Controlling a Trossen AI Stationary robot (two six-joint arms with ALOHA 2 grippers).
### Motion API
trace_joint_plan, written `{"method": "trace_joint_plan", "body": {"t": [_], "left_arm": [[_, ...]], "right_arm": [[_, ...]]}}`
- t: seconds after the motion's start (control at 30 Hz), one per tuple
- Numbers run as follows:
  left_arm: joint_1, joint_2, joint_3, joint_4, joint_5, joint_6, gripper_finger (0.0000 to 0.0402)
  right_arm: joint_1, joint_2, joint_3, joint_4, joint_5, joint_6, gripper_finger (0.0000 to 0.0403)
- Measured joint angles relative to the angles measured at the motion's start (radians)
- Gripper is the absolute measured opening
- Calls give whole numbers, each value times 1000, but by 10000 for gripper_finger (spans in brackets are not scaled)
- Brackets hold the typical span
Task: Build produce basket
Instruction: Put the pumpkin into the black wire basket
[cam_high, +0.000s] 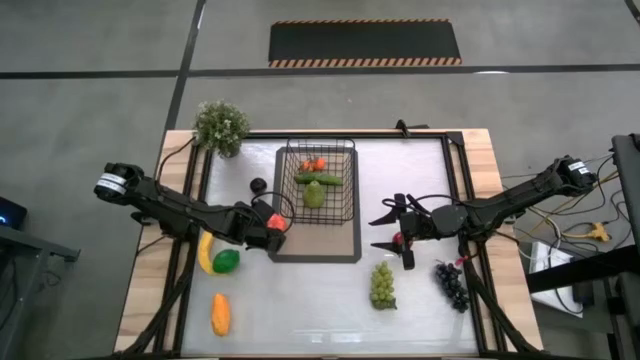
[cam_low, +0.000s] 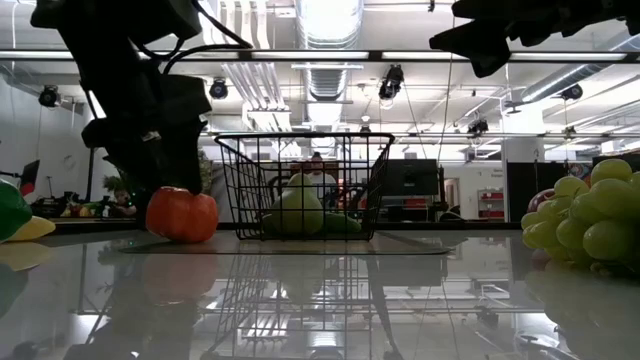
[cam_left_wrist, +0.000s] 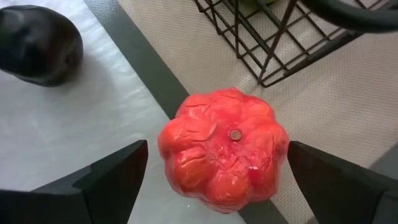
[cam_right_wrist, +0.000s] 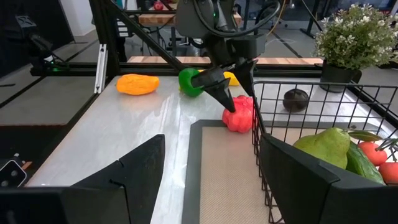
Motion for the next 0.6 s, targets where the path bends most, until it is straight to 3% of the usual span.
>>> {"method": "trace_joint_plan", "body": {"t": [0.6], "left_arm": [[0, 57, -46, 146, -26, 7, 366]], "right_arm": [[0, 0, 0, -3, 0, 1, 247]]}}
